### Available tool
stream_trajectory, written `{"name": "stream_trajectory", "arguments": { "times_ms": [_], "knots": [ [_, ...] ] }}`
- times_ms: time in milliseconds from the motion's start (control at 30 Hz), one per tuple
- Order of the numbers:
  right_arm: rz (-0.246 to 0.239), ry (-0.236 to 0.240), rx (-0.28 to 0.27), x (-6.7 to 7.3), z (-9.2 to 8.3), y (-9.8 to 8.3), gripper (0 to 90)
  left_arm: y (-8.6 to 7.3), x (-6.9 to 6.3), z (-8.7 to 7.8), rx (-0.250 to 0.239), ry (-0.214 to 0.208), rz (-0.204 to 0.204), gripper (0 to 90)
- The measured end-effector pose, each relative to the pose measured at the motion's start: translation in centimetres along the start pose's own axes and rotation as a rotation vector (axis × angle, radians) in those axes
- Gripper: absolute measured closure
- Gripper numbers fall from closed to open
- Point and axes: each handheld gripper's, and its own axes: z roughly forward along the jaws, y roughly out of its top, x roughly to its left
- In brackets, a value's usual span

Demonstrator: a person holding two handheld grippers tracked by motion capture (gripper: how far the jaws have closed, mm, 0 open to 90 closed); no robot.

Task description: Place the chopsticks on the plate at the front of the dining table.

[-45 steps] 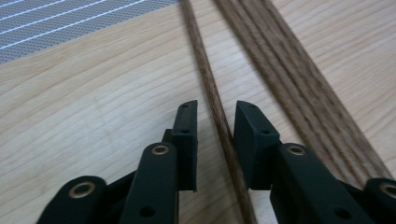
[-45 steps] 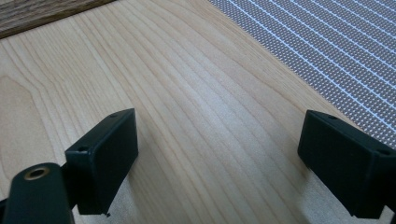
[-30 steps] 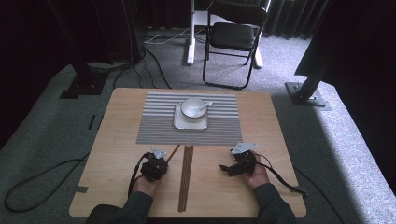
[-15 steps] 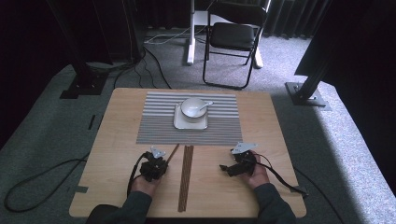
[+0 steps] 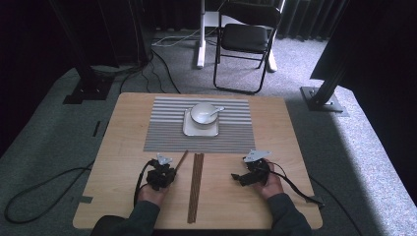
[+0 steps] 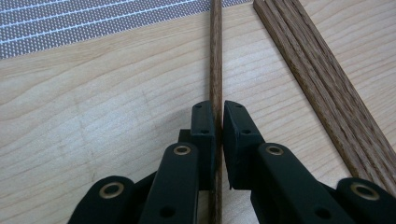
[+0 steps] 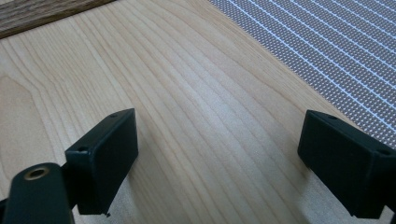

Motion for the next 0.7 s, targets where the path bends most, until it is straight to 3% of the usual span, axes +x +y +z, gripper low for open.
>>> {"name": "stream_trajectory", "arguments": {
  "times_ms": [700],
  "knots": [
    [0.000, 0.000, 0.000, 0.00, 0.00, 0.00, 11.6, 0.75, 0.57, -0.41, -0.014, -0.006, -0.041, 83.8]
  ]
}}
